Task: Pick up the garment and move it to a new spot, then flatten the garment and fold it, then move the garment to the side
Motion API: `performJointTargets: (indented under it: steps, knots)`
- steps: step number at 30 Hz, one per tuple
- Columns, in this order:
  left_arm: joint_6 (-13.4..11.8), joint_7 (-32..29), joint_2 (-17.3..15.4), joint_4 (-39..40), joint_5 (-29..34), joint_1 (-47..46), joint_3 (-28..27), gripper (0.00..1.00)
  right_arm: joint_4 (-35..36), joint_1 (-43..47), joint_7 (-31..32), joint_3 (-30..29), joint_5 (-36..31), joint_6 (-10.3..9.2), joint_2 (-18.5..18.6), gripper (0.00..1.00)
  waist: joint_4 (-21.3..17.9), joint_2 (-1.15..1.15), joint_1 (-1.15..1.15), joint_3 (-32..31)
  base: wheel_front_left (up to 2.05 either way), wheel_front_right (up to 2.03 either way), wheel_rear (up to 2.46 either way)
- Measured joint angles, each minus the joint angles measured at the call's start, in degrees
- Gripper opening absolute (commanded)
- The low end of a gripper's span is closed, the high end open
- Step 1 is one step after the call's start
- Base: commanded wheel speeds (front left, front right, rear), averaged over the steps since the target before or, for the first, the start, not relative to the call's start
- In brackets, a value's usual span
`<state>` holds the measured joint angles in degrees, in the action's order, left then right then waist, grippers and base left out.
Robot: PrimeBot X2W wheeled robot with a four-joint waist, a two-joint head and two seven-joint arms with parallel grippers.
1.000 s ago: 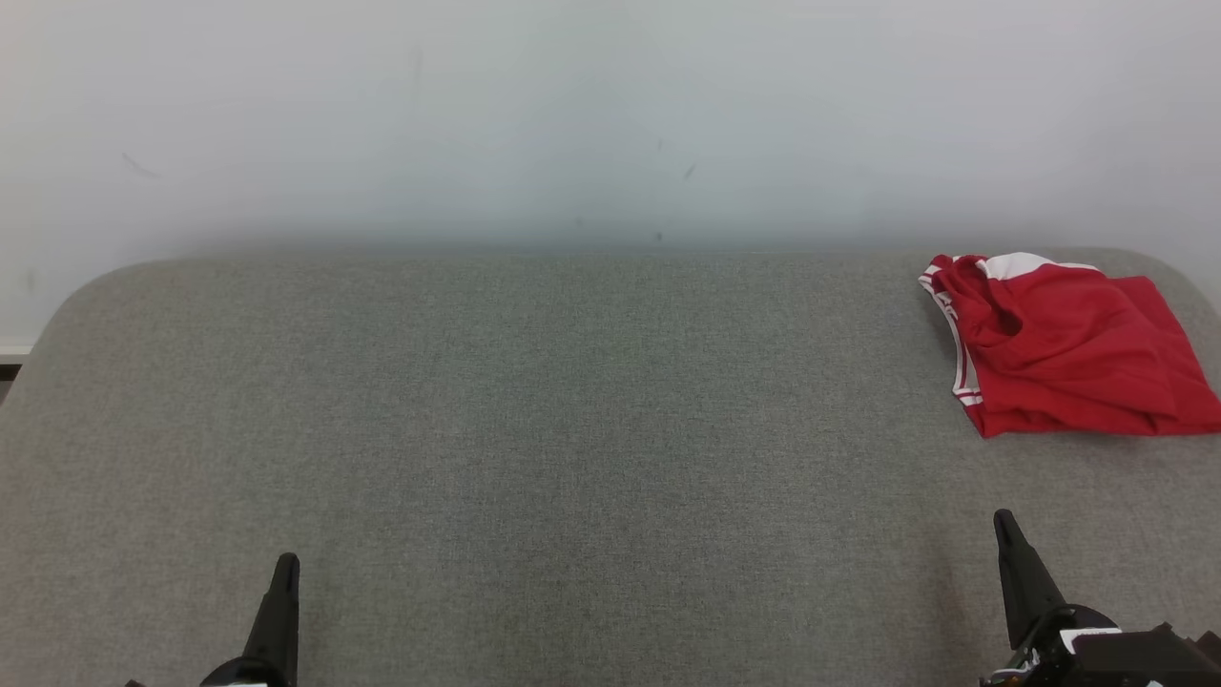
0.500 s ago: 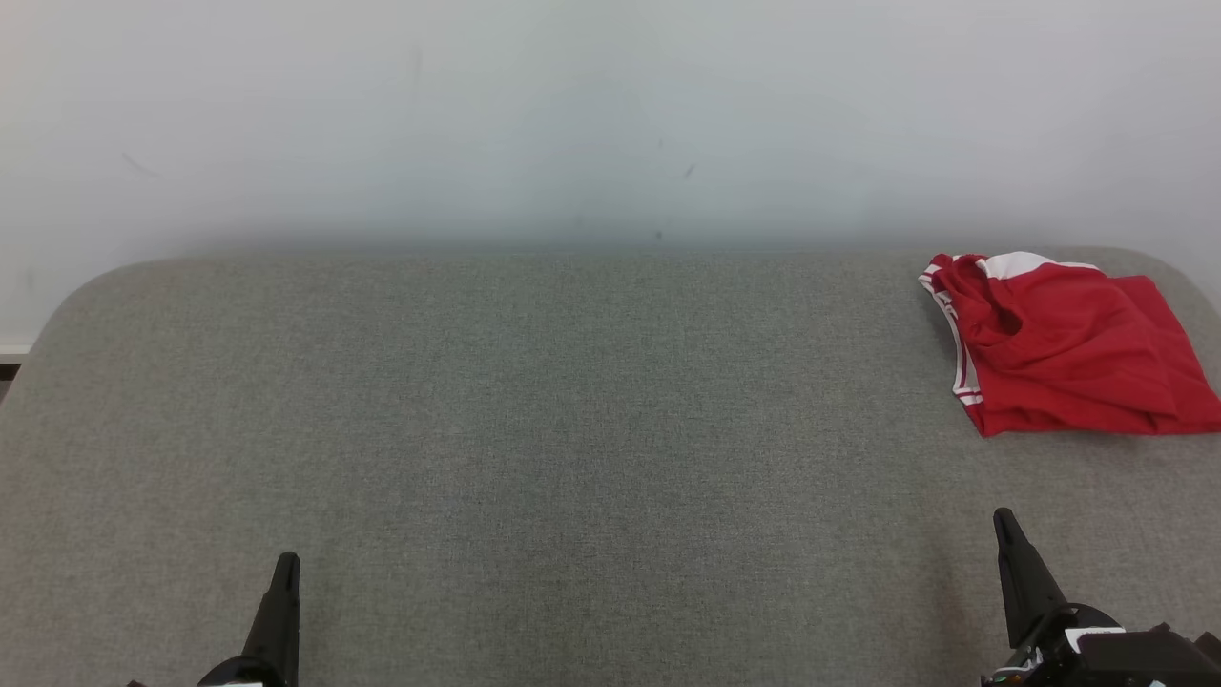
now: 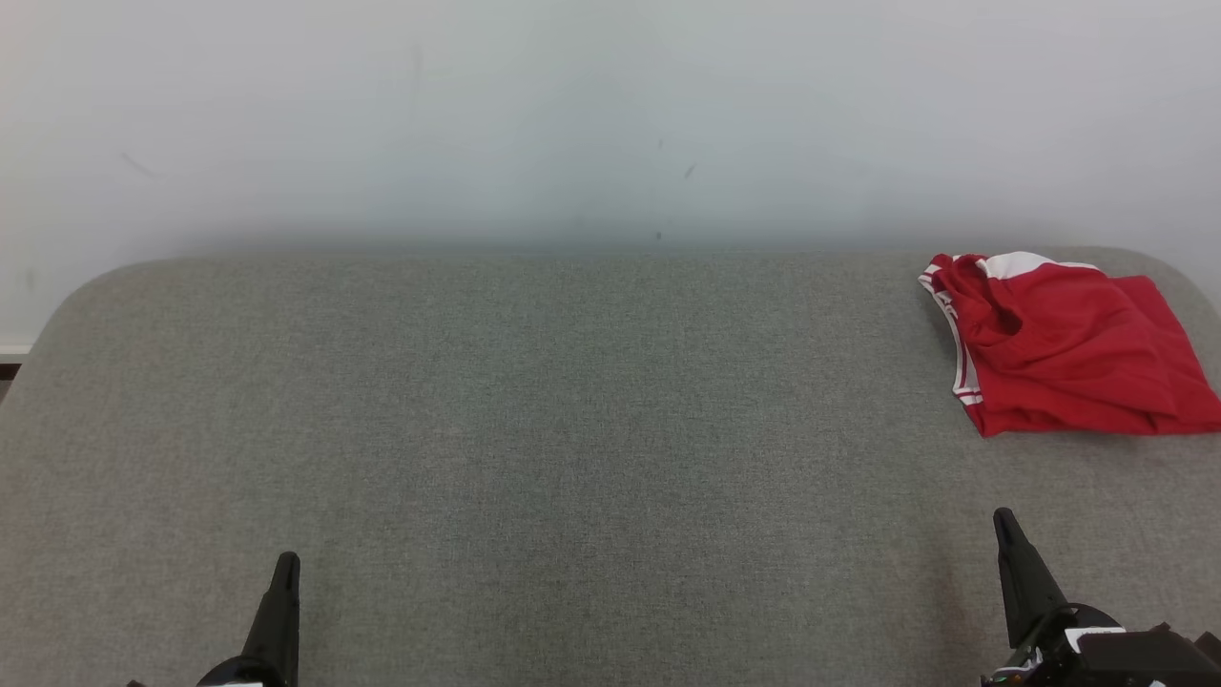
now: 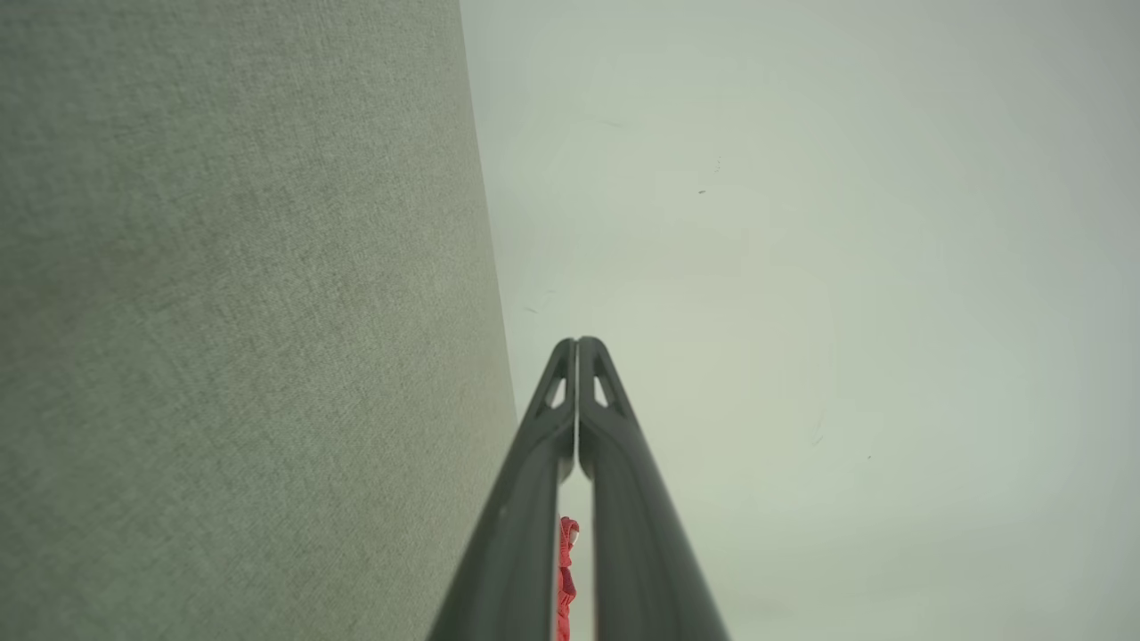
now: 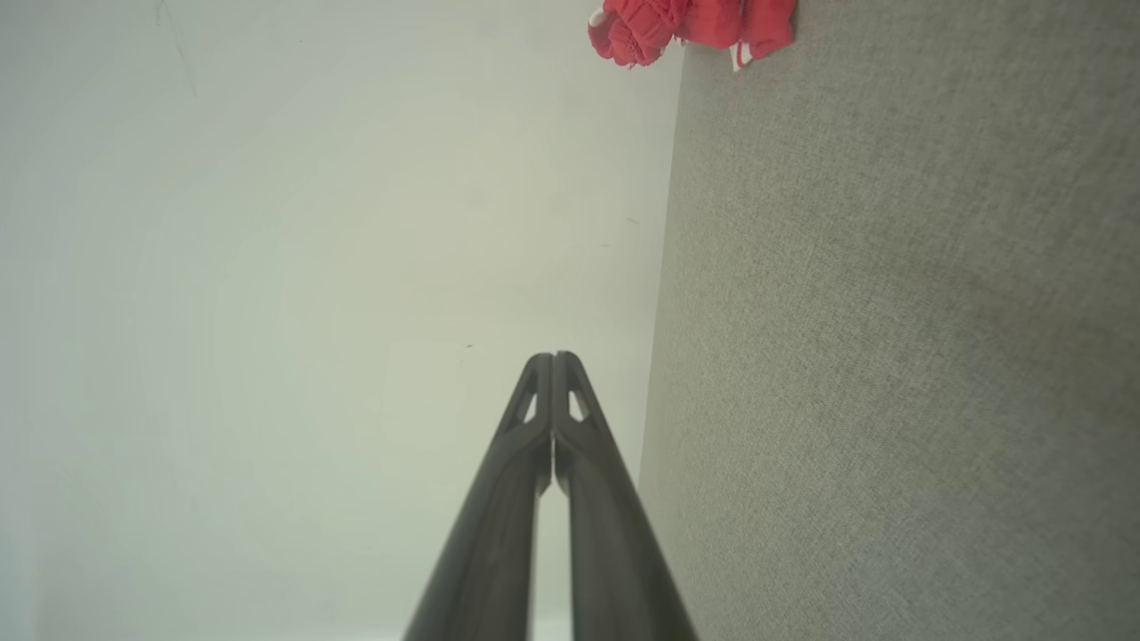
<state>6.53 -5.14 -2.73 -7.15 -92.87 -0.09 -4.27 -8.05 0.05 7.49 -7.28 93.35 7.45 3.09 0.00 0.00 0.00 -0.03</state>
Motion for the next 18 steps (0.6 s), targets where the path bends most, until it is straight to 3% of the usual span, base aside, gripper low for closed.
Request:
performJointTargets:
  steps: [18]
  knots:
    - [0.0,0.0,0.0,0.0,0.0,0.0,0.0,0.00,0.0,0.0,0.0,0.0,0.0,0.00,0.0,0.00,0.0,0.00,0.00,0.0,0.00,0.00,0.00]
